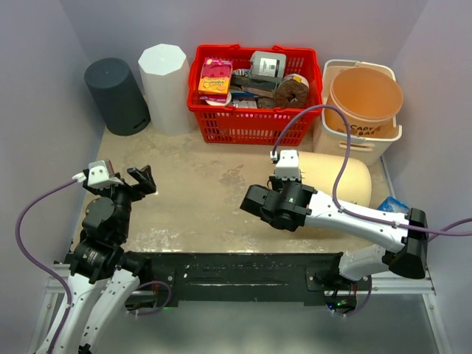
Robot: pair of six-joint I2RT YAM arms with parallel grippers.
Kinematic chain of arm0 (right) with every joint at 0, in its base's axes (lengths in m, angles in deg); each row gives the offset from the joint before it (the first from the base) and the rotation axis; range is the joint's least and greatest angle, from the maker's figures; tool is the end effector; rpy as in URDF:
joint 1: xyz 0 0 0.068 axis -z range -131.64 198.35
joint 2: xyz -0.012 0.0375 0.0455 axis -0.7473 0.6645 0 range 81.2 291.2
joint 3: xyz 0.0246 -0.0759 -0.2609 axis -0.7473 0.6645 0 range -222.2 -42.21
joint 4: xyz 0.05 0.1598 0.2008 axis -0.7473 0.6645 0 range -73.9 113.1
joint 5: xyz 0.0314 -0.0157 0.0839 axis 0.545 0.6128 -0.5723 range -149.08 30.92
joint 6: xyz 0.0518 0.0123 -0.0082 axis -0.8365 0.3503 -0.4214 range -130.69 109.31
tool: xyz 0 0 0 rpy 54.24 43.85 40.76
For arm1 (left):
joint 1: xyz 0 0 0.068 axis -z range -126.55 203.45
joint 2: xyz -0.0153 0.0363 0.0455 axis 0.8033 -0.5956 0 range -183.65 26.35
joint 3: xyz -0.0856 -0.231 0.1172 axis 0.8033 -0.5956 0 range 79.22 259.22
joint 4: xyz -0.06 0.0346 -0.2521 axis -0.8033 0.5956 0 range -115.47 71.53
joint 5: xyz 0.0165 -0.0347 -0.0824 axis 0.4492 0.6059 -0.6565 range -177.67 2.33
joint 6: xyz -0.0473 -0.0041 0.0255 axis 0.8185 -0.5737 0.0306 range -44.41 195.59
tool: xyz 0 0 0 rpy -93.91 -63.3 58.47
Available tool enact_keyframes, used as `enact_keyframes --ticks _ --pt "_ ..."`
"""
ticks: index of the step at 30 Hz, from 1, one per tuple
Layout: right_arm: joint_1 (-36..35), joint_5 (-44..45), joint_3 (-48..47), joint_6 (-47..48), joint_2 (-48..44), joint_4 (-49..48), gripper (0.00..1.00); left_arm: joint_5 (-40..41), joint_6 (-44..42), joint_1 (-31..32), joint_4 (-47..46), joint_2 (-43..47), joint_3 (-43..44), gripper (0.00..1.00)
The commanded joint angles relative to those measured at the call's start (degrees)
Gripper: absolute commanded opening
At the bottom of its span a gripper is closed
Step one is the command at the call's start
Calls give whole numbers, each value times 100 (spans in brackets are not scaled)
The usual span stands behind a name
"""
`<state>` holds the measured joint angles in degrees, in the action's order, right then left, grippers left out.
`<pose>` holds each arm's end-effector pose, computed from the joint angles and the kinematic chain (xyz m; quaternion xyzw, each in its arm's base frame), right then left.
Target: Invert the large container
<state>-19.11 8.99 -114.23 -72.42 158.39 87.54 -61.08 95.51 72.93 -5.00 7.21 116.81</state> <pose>0.1191 0.2009 0.3238 0.0240 0.8253 -0.1511 0.5436 0.0900 -0.0149 0.3308 -0.1624 0.6995 -0.0721 0.6922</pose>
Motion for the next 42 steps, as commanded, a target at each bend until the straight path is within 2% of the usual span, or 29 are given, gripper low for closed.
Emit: enact_keyframes --ticks 1,5,6,11,22,29,42 --pt "-13 -22 57 -5 226 -60 12 -13 -103 -59 -236 -29 -41 100" --pt "-4 92 49 -14 358 -77 0 -13 -111 -59 -228 -20 -41 99" --pt "-13 118 23 73 367 -199 0 -13 -111 -59 -236 -20 -41 99" --pt "-21 66 -188 1258 534 -973 0 -13 -111 -59 -245 -20 -40 100" --pt "-136 180 -1067 2060 2132 -1465 0 443 20 -59 -105 59 21 99" --pt "-153 154 -1146 2877 2370 -2494 0 1093 257 -59 97 305 47 99" --pt "-180 136 -1252 4081 3135 -3856 0 1454 381 -68 159 648 30 100"
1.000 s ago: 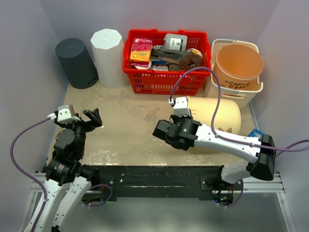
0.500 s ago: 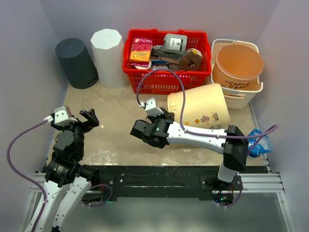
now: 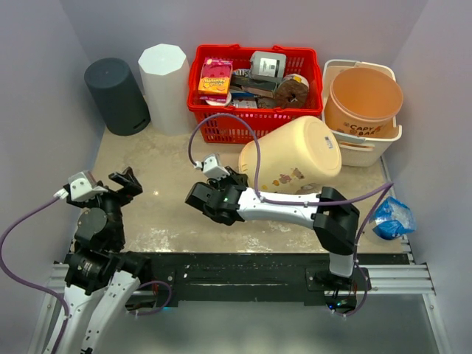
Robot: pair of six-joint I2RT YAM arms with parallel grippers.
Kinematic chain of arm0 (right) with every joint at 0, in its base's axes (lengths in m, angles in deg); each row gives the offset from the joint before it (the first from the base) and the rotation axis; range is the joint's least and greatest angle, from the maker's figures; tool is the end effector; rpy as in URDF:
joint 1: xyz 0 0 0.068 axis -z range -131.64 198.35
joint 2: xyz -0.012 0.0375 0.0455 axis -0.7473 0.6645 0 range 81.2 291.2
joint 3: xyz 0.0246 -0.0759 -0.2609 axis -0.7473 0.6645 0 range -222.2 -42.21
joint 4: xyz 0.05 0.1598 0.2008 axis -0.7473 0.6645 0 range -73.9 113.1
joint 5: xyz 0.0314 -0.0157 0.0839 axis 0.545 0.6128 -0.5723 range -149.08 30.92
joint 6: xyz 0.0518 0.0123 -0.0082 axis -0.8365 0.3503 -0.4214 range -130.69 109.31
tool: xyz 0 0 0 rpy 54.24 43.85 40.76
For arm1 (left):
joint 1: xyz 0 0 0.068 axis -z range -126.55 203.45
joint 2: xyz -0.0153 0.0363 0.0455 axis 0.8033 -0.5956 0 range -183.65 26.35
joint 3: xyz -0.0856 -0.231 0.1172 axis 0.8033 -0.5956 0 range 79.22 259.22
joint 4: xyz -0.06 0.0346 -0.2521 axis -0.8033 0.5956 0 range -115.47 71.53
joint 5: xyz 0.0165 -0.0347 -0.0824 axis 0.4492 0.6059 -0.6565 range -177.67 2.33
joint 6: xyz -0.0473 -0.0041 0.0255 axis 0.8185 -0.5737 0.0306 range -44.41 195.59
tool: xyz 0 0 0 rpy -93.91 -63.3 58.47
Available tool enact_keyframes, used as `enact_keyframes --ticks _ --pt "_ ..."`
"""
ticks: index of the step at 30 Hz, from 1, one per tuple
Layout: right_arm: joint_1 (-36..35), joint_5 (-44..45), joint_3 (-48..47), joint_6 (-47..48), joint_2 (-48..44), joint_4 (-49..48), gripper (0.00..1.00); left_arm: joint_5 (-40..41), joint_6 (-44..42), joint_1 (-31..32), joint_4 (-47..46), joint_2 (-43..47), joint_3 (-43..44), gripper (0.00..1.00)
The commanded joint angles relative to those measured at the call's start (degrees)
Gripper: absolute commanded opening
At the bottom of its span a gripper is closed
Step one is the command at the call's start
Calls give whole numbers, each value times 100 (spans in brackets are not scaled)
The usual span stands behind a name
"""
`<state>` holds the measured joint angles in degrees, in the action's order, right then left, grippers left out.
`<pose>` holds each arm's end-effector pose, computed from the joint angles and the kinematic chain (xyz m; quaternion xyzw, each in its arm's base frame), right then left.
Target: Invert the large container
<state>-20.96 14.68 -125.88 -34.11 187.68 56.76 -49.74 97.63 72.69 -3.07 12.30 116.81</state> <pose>0.1667 0.3449 0.2520 -0.1767 0.7706 -0.2702 0.5495 0.0701 -0.0013 0.3325 -0.2482 0.6561 -0.0252 0.7122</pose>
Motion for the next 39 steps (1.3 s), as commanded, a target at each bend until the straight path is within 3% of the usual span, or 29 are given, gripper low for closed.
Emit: enact_keyframes --ticks 1,14,21,28,35,38,39 --pt "-3 -450 -87 355 276 -849 0 355 186 -52 -24 217 30 99" --pt "-20 -652 -271 558 875 -1386 0 461 213 -52 -16 367 -5 100" --pt "-38 -836 -246 496 113 -1447 1 399 178 -52 -51 341 -23 100" --pt "-91 -1267 44 680 -1407 -1904 27 162 11 -52 -200 165 -67 99" --pt "-21 -1355 141 760 -2657 -1835 66 -277 -209 -52 -367 -431 -111 99" --pt "417 -1793 159 339 -3158 -1371 75 -462 -323 -52 -446 -809 -111 100" --pt "863 -2012 202 121 -3290 -1299 79 -506 -350 -52 -464 -924 -102 100"
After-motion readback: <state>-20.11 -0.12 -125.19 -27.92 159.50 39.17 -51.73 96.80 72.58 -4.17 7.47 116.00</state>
